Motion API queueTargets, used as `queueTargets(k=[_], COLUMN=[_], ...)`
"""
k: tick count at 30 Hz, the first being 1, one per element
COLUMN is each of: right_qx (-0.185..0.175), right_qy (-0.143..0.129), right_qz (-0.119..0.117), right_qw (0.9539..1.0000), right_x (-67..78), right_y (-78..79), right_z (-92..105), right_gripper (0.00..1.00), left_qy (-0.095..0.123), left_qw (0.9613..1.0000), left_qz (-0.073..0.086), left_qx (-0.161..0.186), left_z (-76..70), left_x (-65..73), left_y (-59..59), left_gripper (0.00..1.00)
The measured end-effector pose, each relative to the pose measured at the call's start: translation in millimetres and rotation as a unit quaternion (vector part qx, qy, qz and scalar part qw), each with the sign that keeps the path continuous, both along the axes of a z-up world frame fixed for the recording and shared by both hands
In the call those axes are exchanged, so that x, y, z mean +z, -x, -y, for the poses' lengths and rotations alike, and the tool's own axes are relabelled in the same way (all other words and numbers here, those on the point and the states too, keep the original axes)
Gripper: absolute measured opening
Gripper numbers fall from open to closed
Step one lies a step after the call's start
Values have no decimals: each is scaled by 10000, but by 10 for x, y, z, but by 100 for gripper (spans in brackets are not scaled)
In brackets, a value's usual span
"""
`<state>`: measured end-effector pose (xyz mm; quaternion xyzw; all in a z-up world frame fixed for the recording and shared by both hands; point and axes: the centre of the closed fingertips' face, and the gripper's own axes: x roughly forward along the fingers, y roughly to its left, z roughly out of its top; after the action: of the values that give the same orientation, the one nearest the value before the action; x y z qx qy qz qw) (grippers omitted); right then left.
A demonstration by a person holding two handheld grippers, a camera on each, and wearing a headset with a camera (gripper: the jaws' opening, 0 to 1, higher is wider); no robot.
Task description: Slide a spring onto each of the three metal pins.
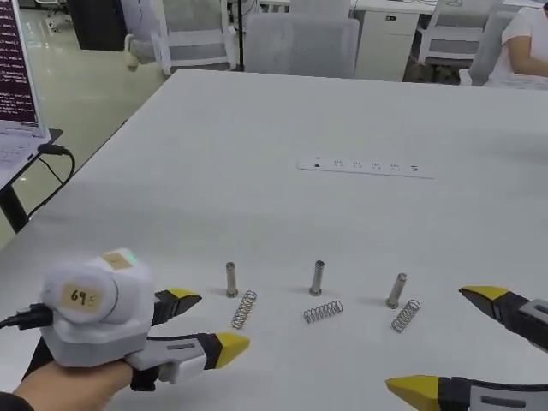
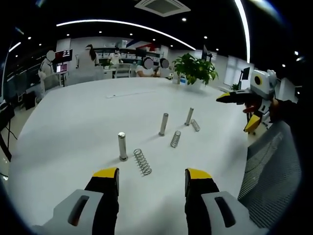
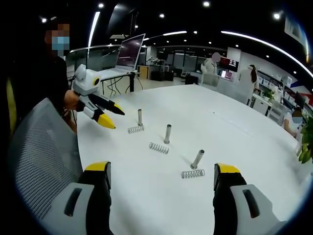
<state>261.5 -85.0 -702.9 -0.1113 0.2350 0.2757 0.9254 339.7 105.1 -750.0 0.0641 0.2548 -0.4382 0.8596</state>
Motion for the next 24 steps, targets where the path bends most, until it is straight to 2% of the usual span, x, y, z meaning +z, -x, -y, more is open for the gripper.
queueTargets(k=[15,24], right_qx=[11,42], right_qy=[-11,85], right_qz=[-64,-66], right_qw=[10000,9999], right_x=[-27,-44], right_y=[13,6], right_z=[-19,-24], right_gripper=[86,86], left_qy=[-173,-260], left_qw=[9996,9995], left_qz=[-95,-55], left_qx=[-193,-174], left_z=[73,88], left_x=[-97,-115], left_y=[-1,-65], left_gripper=[47,44])
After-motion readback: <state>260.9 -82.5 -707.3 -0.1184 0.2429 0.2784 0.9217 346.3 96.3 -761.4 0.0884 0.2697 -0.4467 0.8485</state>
